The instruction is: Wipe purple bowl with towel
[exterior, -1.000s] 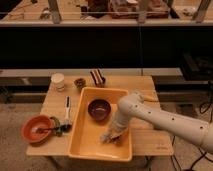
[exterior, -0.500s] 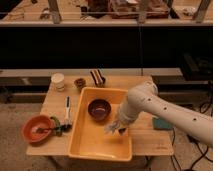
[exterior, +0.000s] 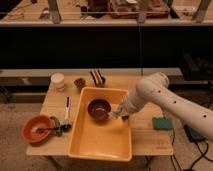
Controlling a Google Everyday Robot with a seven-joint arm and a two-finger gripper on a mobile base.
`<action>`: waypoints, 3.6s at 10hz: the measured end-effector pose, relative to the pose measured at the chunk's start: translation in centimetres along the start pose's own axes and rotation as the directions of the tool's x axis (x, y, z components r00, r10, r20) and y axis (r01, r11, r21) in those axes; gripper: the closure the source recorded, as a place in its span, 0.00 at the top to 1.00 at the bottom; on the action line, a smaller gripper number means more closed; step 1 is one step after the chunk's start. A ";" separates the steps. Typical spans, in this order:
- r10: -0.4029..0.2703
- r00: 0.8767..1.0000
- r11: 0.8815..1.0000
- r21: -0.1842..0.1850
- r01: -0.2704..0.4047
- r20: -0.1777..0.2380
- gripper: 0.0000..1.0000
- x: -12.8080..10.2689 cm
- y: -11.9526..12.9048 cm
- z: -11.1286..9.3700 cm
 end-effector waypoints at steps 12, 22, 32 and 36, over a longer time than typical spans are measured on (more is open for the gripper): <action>-0.035 0.999 0.974 0.222 0.036 -0.005 0.00 -4.3 -6.8 4.9; -0.032 0.999 0.999 0.009 0.031 0.042 0.00 -5.2 -7.7 10.6; -0.060 0.994 0.998 -0.008 0.061 0.090 0.00 -7.8 -9.0 13.5; -0.087 0.990 0.996 -0.027 0.091 0.113 0.00 -8.1 -6.2 12.8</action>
